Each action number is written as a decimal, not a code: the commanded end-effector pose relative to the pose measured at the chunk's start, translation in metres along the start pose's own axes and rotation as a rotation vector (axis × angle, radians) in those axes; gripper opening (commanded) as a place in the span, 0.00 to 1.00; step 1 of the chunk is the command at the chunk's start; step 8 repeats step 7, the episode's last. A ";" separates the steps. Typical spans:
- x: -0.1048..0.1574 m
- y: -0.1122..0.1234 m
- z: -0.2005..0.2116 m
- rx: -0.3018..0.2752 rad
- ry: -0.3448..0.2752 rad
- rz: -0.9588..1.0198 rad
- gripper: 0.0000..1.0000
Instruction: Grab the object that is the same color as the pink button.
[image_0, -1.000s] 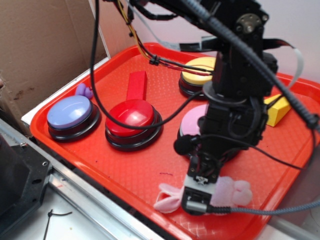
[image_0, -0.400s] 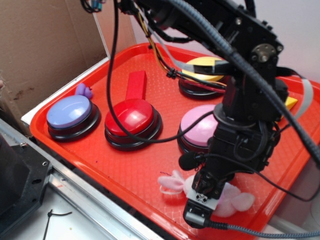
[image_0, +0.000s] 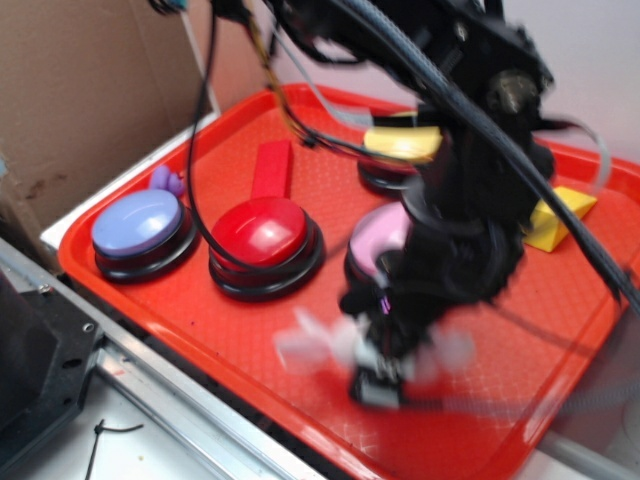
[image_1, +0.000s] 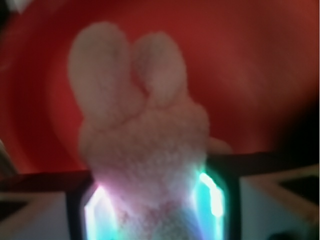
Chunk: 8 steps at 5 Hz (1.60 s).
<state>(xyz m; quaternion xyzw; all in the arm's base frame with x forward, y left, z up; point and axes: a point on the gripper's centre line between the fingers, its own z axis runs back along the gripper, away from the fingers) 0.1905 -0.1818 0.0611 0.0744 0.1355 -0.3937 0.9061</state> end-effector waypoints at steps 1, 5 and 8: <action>-0.099 -0.016 0.075 -0.208 -0.450 0.457 0.00; -0.141 -0.030 0.229 -0.138 -0.431 0.954 0.00; -0.132 -0.025 0.219 -0.049 -0.423 0.941 0.00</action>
